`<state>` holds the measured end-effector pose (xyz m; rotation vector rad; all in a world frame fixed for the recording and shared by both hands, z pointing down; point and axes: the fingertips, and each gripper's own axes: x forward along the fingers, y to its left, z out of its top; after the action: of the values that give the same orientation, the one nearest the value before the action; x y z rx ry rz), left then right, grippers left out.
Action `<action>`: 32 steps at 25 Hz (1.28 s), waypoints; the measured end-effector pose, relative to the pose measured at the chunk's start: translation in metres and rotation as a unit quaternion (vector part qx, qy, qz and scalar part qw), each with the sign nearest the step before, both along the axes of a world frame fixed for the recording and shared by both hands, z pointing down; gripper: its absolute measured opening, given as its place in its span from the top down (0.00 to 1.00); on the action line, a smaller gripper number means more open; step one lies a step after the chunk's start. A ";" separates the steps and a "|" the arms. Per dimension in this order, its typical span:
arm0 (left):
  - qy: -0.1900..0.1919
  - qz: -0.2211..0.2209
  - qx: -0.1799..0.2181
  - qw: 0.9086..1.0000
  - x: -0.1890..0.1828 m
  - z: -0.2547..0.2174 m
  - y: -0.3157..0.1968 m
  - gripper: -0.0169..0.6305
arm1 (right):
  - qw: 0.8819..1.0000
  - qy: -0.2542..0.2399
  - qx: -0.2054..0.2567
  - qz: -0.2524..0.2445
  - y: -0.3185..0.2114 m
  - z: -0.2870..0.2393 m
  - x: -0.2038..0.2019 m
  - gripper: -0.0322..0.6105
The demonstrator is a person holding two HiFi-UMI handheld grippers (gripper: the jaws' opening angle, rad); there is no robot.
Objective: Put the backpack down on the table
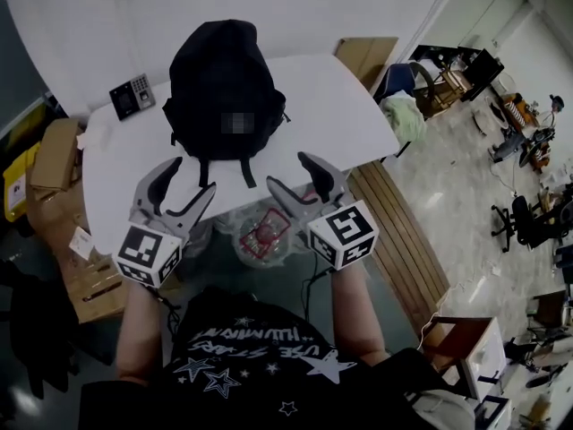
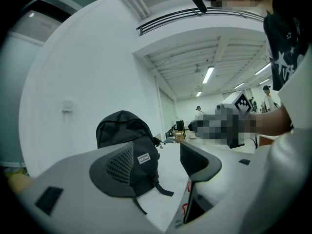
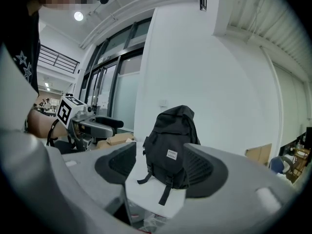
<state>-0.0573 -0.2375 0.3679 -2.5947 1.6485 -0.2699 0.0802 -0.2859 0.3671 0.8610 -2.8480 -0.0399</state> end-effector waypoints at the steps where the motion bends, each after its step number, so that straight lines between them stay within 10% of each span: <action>1: 0.000 -0.004 0.003 1.000 -0.003 -0.001 -0.001 0.51 | 1.000 0.000 0.001 0.000 0.002 -0.001 -0.001 0.49; 7: 0.018 0.012 -0.007 1.000 -0.020 0.009 0.014 0.51 | 1.000 0.012 -0.006 0.015 0.016 0.004 -0.018 0.50; 17: 0.037 0.033 -0.024 0.998 -0.087 0.014 0.071 0.51 | 0.999 0.017 0.005 0.052 0.075 -0.007 -0.080 0.93; 32: 0.061 0.092 -0.040 0.993 -0.131 0.031 0.153 0.52 | 0.993 0.048 -0.009 0.110 0.178 0.010 -0.114 0.94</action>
<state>-0.1882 -0.0840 0.3989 -2.8515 1.4454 -0.1743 -0.0341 -0.1074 0.3774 1.1313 -2.6445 -0.0261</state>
